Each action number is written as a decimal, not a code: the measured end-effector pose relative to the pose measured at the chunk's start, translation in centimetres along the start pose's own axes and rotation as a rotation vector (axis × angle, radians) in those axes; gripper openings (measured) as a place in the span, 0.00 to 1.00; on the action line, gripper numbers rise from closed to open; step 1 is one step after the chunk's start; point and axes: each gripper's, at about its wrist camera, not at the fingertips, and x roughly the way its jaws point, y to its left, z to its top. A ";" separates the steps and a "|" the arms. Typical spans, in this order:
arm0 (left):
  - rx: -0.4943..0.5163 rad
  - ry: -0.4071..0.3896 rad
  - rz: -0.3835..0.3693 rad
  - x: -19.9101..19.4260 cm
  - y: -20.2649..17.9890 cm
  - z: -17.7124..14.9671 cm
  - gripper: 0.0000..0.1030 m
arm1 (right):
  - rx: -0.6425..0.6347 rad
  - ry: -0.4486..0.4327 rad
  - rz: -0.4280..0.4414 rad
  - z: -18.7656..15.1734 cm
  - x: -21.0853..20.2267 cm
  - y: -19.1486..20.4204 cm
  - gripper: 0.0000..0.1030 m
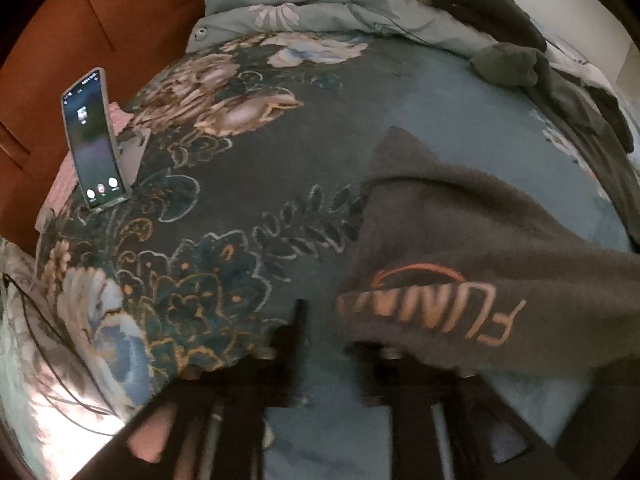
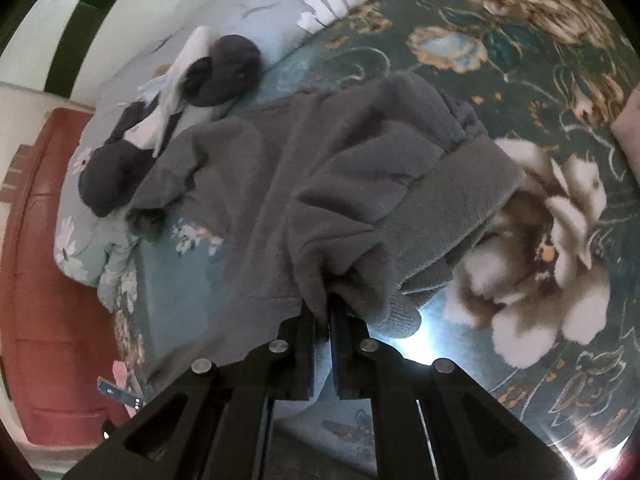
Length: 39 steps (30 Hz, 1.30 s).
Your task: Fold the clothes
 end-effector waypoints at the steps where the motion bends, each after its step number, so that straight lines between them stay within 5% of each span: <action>1: 0.005 -0.008 0.005 -0.2 0.2 -0.1 0.50 | -0.008 -0.004 0.002 0.0 -0.3 0.1 0.08; 9: 0.029 -0.034 -0.061 -2.4 2.0 -0.3 0.62 | -0.039 -0.097 -0.032 1.1 -4.5 -0.7 0.24; 15: 0.147 -0.047 -0.057 -3.4 1.8 -0.7 0.69 | 0.023 -0.141 -0.063 2.5 -5.9 -3.6 0.29; 17: 0.166 -0.037 -0.055 -3.3 1.9 -0.4 0.71 | 0.053 -0.153 -0.049 3.1 -5.6 -4.5 0.45; 20: 0.176 -0.005 -0.100 -3.2 2.1 0.2 0.71 | 0.104 -0.151 -0.022 4.3 -4.2 -5.5 0.50; 27: 0.220 0.035 -0.170 -4.5 3.6 0.9 0.71 | 0.241 -0.151 -0.044 5.1 -2.2 -8.6 0.50; 33: 0.101 0.004 -0.155 -4.9 5.5 3.1 0.71 | 0.277 -0.105 -0.015 4.2 -0.8 -10.4 0.50; 39: 0.020 -0.008 -0.244 -3.3 2.7 8.2 0.71 | 0.303 -0.123 0.038 5.0 0.0 -9.7 0.50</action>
